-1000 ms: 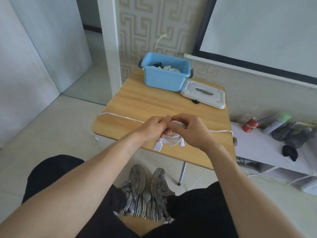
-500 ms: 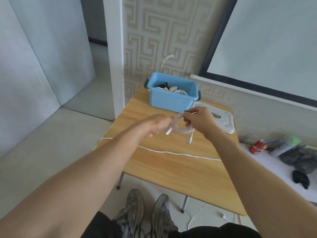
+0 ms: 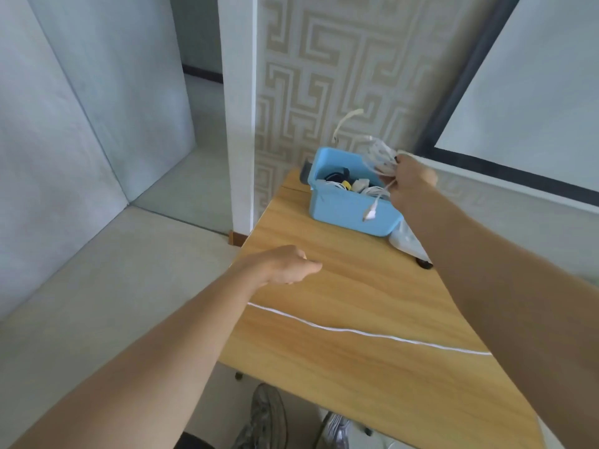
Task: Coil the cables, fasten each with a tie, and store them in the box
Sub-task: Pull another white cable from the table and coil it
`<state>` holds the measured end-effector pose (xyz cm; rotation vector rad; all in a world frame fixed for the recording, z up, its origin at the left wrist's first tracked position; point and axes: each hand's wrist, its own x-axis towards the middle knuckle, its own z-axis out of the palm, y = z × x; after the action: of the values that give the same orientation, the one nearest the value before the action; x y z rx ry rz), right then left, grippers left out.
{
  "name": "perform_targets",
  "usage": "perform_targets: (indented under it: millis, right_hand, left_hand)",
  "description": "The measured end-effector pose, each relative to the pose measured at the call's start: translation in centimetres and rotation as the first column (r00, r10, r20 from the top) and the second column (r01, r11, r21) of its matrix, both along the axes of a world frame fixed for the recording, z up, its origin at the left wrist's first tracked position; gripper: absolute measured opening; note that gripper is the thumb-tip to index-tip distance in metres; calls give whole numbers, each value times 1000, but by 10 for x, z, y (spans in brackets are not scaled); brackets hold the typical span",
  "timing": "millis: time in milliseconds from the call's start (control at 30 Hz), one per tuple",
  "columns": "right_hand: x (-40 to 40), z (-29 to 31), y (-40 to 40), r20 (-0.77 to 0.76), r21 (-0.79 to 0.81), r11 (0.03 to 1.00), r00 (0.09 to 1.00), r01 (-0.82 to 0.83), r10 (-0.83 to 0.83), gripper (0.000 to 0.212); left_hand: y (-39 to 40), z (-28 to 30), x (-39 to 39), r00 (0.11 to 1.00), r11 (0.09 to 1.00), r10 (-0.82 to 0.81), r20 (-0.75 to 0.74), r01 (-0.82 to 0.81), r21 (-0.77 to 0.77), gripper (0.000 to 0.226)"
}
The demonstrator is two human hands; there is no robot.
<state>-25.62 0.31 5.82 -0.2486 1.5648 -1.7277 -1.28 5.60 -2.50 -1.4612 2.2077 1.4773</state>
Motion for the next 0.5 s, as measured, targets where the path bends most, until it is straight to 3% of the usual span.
perform_targets:
  millis: [100,200,267,300,333,367,433,500]
  right_hand:
    - [9,8,-28,297,-187,976,953,112,-53,18]
    - [12,2,-55,309,-170,982,951,78,-22,28]
    - [12,-11,-67,152,30,999,988,-37,32,31]
    - [13,-20,-69,-15,182,977,993,-109,114,28]
    - [16,-27,-67,-208,350,921,944,-170,254,22]
    - [17,-35,-66,-408,502,854,832,-140,376,15]
    - [20,-41,-61,-616,495,867,681,-57,397,10]
    - [18,-40,-59,-703,496,867,564,-48,434,7]
  left_hand:
    - [-11,-2,0,996,999,-36,82,35,17,49]
    - [-20,-5,0,977,993,-109,182,101,54,57]
    - [-26,-8,1,969,992,-123,213,114,56,61]
    - [-28,-10,2,965,991,-130,228,120,55,63]
    - [-31,-11,3,959,989,-143,244,131,67,65]
    - [-32,-11,3,952,986,-163,259,146,83,66]
    - [-35,-11,3,936,976,-210,283,186,110,68]
    - [-37,-11,2,919,968,-248,305,225,108,70]
